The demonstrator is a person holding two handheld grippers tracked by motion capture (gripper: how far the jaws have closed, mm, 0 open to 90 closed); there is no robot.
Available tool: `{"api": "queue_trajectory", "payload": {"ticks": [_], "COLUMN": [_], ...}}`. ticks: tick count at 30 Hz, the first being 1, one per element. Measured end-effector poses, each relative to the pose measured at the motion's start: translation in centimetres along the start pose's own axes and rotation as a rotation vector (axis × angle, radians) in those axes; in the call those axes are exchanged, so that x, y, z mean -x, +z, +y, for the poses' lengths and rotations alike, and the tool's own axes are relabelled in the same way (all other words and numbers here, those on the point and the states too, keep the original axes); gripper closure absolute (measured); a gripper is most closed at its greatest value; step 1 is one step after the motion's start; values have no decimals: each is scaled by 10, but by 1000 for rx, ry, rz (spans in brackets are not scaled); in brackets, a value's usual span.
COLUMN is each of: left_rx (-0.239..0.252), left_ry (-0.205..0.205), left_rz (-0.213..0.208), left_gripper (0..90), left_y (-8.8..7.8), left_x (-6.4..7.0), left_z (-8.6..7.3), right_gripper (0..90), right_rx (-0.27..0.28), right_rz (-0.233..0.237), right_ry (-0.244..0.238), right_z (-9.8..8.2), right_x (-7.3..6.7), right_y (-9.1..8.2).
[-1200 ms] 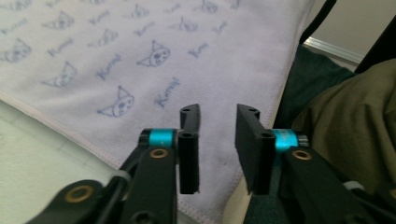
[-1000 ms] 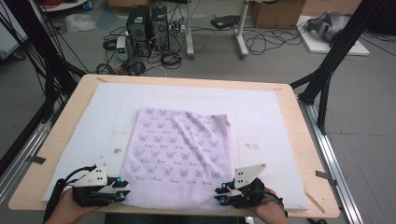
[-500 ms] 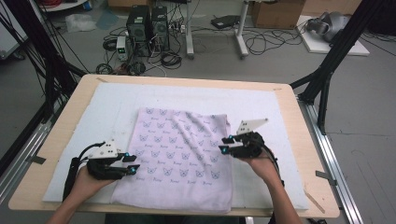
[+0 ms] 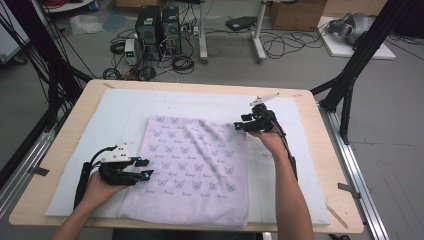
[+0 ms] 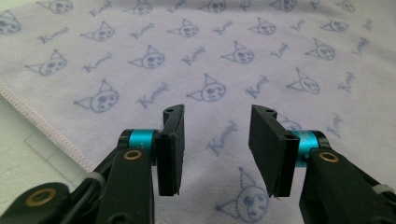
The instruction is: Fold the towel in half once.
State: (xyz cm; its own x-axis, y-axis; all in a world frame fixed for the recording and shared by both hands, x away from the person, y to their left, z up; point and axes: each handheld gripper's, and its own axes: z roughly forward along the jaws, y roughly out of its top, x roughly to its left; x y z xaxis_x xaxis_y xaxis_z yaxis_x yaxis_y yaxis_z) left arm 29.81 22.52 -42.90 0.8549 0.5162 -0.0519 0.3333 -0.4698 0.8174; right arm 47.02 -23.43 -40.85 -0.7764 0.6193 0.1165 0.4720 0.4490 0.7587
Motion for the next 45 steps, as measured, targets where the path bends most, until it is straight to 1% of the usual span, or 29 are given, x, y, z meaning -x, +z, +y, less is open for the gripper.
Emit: {"api": "queue_trajectory", "payload": {"ticks": [1,2,3,4,5,6,8,9,10,11,12,13,14,16,18,20,21,24,27,28,29,32,35,37,40,41,43,44,45], "left_rx": [2,1,2,-1,0,0,0,0,3,2,5,4,6,5,6,6,5,5,2,-1,1,0,1,1,-2,0,1,0,0], "left_ry": [1,4,3,2,4,5,1,2,2,0,2,0,0,3,-5,-6,-3,-6,-4,1,-6,-7,-4,-2,-2,-3,3,2,4], "left_rz": [-2,-2,-1,-2,-2,-1,1,4,4,3,5,5,5,6,9,12,9,6,8,8,9,10,8,8,10,10,11,11,12], "left_gripper": [550,549,550,549,550,550,550,550,550,549,548,546,545,541,536,531,531,527,524,523,522,517,514,514,513,512,512,512,512], "left_y": [0,0,0,-1,-1,-1,-3,-3,-4,-5,-5,-6,-6,-7,-6,-5,-4,-3,-2,-2,-2,-2,-1,-1,0,0,0,-1,-1], "left_x": [0,0,0,1,1,1,1,1,1,1,2,2,3,2,2,1,1,2,2,1,1,0,1,1,1,1,2,2,2], "left_z": [0,0,-1,-1,-2,-2,-3,-4,-4,-4,-4,-4,-5,-5,-5,-5,-4,-3,-4,-4,-5,-5,-4,-4,-3,-3,-3,-3,-3], "right_gripper": [537,613,733,811,827,828,832,833,832,826,802,768,746,720,721,726,733,733,746,770,777,786,783,727,673,690,794,827,834], "right_rx": [1,-12,-35,-58,-76,-78,-59,-63,-81,-114,-165,-205,-211,-168,-92,-47,-37,-73,-74,-68,-58,-44,-26,-20,-61,-81,-113,-125,-130], "right_rz": [14,36,51,74,82,78,98,99,107,109,114,131,139,150,130,102,88,86,97,101,102,64,24,12,4,-3,-2,-6,3], "right_ry": [10,22,21,6,-17,-37,-67,-90,-117,-143,-170,-183,-183,-169,-154,-142,-126,-89,-54,-54,-68,-86,-53,-14,4,3,-6,-24,-44], "right_z": [-1,-2,-2,-2,-1,1,5,6,5,3,0,-2,-4,-3,3,6,6,1,-1,0,1,4,3,0,-4,-5,-7,-6,-5], "right_x": [1,2,1,-1,-5,-9,-21,-28,-36,-42,-47,-50,-52,-53,-52,-48,-46,-39,-34,-34,-34,-35,-28,-22,-20,-19,-20,-22,-26], "right_y": [2,3,4,4,4,3,-1,-2,-2,1,4,7,8,2,-7,-11,-11,0,7,8,8,8,2,-1,3,5,8,9,9]}}
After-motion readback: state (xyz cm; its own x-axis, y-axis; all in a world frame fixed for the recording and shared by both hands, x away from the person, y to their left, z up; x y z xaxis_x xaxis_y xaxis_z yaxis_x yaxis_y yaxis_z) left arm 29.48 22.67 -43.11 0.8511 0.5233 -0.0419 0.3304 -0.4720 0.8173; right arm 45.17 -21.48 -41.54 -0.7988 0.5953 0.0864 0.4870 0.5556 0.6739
